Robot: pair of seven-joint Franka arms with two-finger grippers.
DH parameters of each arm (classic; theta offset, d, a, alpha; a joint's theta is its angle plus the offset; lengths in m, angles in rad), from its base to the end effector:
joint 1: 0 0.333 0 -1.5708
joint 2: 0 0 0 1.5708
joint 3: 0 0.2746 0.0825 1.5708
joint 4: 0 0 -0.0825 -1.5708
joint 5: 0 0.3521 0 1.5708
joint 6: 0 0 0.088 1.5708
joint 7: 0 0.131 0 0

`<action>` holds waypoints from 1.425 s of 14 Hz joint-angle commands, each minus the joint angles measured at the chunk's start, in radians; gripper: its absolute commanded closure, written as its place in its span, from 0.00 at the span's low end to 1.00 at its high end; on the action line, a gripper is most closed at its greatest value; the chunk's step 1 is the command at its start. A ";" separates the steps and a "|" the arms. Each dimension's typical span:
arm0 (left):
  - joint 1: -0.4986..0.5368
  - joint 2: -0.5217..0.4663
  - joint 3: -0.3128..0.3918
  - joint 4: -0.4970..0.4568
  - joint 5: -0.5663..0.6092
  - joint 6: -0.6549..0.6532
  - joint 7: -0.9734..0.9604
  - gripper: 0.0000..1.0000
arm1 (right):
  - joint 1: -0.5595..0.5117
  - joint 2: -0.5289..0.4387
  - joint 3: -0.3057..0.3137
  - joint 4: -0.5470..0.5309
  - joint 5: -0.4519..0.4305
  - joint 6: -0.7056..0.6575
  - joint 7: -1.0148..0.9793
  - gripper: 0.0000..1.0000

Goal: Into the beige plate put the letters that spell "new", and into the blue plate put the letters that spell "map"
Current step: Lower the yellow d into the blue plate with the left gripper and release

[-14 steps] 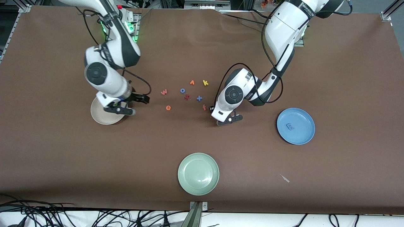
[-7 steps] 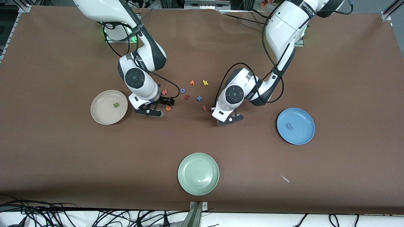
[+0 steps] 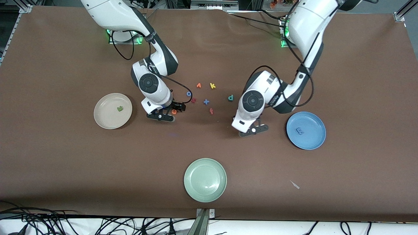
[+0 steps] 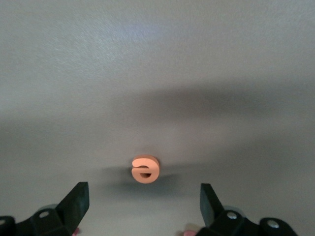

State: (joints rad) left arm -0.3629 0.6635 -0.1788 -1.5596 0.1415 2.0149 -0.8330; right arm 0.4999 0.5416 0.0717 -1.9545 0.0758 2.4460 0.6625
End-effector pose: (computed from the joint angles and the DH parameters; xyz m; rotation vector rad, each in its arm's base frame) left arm 0.5457 -0.3037 0.2090 -2.9807 -0.3657 0.2200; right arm 0.4798 0.3107 0.1597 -3.0886 0.2471 0.1384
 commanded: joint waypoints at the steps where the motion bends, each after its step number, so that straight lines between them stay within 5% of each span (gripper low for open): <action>1: 0.097 -0.028 -0.002 -0.002 0.032 -0.095 0.214 0.87 | 0.009 0.026 -0.004 0.017 -0.002 0.010 0.006 0.01; 9: 0.393 0.010 -0.004 -0.013 0.026 -0.117 0.725 0.87 | 0.006 0.041 -0.004 0.020 -0.002 0.033 -0.001 0.16; 15: 0.487 0.065 -0.004 -0.027 0.052 -0.071 0.880 0.83 | 0.006 0.053 -0.004 0.022 -0.005 0.056 -0.006 0.26; 16: 0.489 0.065 -0.004 -0.025 0.046 -0.073 0.899 0.69 | 0.006 0.055 -0.004 0.022 -0.005 0.059 -0.009 0.27; 17: 0.487 0.065 -0.004 -0.023 0.044 -0.073 0.897 0.15 | 0.006 0.055 -0.004 0.020 -0.005 0.059 -0.009 0.29; 18: 0.483 0.061 -0.007 -0.020 0.043 -0.080 0.902 0.00 | 0.006 0.055 -0.004 0.022 -0.005 0.059 -0.009 0.32; 20: 0.475 0.050 -0.016 -0.014 0.043 -0.096 0.904 0.00 | 0.005 0.055 -0.004 0.022 -0.005 0.059 -0.011 0.35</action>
State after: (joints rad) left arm 0.1171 0.7366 -0.1761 -1.5750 0.1592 1.9356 0.0542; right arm 0.5002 0.5826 0.0711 -1.9532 0.0747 2.5002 0.6595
